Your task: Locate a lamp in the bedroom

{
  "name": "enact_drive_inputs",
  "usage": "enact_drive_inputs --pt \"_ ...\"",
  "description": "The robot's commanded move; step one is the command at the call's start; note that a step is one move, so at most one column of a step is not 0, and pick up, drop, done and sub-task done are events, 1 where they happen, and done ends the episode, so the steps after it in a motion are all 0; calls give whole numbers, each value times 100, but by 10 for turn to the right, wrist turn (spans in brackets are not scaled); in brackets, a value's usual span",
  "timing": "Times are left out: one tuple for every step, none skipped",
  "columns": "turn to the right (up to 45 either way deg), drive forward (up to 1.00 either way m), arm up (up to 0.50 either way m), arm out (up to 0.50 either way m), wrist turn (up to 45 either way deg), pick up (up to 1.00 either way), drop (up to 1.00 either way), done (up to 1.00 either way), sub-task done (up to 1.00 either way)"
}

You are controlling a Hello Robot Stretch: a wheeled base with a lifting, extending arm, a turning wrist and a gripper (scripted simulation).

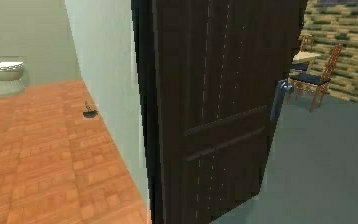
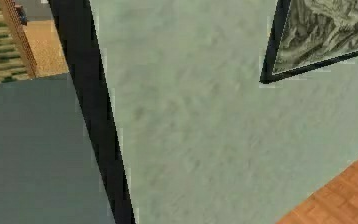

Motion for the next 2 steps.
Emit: enact_drive_inputs --pt "0 35 0 0 0 0 0 0 0" --pt "450 0 0 0 0 0 0 0 0"
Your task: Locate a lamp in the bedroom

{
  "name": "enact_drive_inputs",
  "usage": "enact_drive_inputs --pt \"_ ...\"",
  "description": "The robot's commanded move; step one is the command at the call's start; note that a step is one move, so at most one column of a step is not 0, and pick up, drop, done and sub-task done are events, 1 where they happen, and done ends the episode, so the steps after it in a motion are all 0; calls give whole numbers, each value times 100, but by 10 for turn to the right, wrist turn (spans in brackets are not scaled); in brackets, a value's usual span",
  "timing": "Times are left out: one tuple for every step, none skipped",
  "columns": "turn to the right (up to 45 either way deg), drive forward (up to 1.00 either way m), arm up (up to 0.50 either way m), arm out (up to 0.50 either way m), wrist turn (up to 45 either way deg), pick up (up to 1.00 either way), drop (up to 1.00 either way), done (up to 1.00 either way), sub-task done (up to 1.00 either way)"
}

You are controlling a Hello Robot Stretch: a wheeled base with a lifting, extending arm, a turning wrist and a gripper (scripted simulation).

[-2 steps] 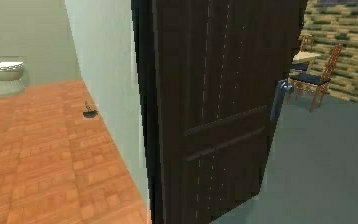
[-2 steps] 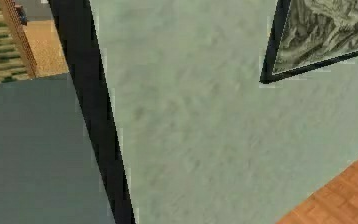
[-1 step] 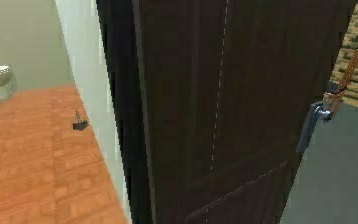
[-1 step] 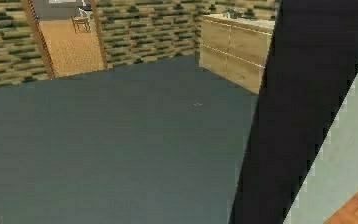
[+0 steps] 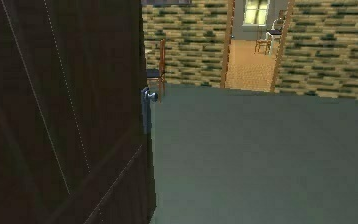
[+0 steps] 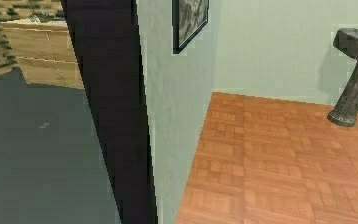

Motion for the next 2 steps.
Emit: enact_drive_inputs --pt "120 0 0 0 0 0 0 0 0" --pt "0 45 0 0 0 0 0 0 0"
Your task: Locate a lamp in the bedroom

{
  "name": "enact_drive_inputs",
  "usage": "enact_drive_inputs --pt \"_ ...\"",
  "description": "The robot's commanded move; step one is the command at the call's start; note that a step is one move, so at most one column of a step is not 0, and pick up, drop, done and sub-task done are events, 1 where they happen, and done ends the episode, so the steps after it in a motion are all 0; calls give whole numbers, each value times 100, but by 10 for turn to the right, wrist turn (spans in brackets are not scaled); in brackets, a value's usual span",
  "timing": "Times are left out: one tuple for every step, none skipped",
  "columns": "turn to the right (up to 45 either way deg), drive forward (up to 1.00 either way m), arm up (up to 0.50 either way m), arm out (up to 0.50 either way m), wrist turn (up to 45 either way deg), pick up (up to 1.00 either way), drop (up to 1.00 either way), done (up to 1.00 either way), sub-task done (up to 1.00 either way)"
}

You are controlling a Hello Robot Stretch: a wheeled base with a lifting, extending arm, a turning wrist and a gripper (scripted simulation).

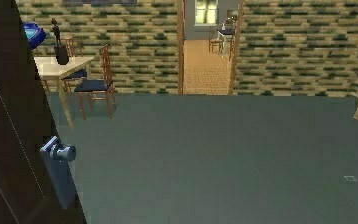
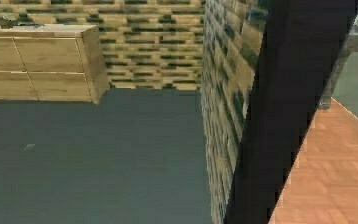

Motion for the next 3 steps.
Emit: enact_drive_inputs --pt "60 0 0 0 0 0 0 0 0" --pt "0 100 0 0 0 0 0 0 0" --pt "0 100 0 0 0 0 0 0 0"
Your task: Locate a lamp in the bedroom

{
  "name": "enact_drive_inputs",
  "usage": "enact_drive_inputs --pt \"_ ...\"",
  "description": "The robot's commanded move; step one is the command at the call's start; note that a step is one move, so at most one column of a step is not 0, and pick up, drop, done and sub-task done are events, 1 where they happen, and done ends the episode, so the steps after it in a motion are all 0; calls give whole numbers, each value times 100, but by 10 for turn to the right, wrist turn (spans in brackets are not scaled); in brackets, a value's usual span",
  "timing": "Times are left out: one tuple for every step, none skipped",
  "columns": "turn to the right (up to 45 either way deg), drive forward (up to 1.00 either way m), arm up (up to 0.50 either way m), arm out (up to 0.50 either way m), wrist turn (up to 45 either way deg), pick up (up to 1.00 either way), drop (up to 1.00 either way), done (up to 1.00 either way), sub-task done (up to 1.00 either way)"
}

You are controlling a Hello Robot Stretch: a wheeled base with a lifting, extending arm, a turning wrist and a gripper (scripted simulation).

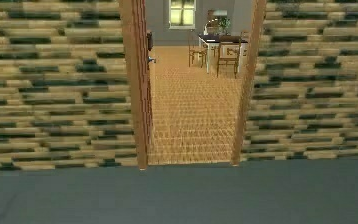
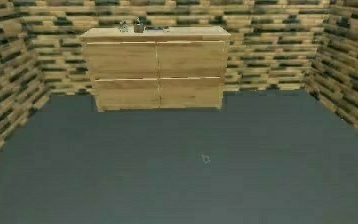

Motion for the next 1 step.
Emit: enact_drive_inputs --pt "0 100 0 0 0 0 0 0 0"
